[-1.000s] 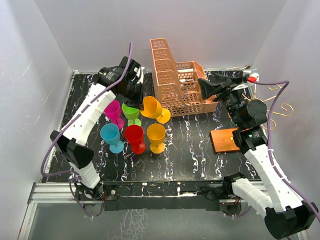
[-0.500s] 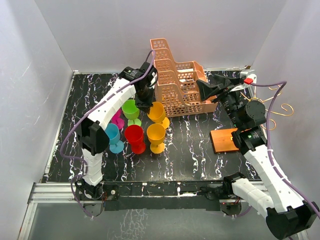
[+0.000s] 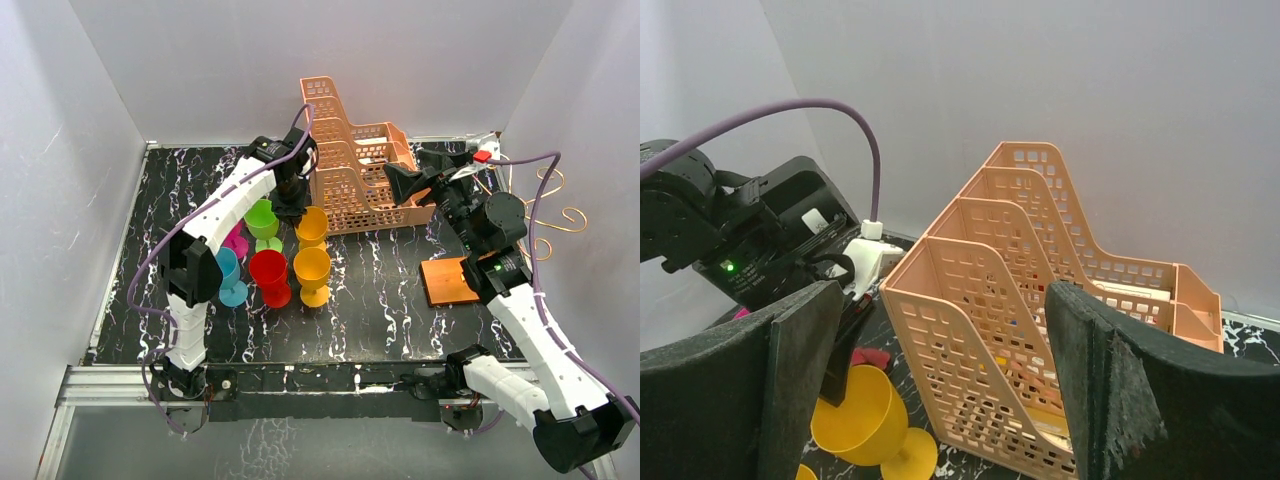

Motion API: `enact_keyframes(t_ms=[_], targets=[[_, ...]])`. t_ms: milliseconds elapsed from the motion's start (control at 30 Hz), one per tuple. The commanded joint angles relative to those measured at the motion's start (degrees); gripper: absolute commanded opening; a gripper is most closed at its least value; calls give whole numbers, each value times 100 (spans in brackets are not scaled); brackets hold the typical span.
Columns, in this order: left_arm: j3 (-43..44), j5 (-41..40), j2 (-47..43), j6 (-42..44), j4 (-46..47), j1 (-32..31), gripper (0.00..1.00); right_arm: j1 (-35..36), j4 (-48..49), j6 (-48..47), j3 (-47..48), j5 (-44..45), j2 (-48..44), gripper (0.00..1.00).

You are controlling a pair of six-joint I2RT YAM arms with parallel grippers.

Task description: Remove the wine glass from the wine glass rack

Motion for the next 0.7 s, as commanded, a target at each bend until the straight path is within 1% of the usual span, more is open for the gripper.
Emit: enact_keyframes(t_ms=[0,100,367,500,667], targets=[[-111,-63,16,120,149,-39,12,24,-112,-80,485,-115,31,90],[-159,-175,-18,130,200,-39,16,24,-136,-53,555,-233,48,90],[-166,-523,-429,99,337,-39,38,29,-461,113,838,-205,153,90],[-210,-708,-807,111,588,-28,52,29,-534,277,926,27,123,91],[-217,-682,-1376,121,1045,-8,64,29,-643,408,1002,142,56,91]])
